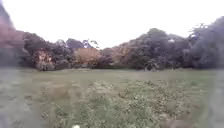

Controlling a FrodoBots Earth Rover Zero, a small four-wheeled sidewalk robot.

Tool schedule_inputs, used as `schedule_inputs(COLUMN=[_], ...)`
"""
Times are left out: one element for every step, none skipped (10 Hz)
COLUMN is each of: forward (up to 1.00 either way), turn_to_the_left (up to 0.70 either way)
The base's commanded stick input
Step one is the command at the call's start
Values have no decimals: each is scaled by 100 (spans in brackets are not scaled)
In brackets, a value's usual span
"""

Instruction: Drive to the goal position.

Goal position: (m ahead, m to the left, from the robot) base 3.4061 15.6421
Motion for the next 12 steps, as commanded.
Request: schedule_inputs(forward=[100,100,100,100,100,100,100,100,100,100,100,100], turn_to_the_left=[3,3,3,3,3,3,2,3,3,3,2,2])
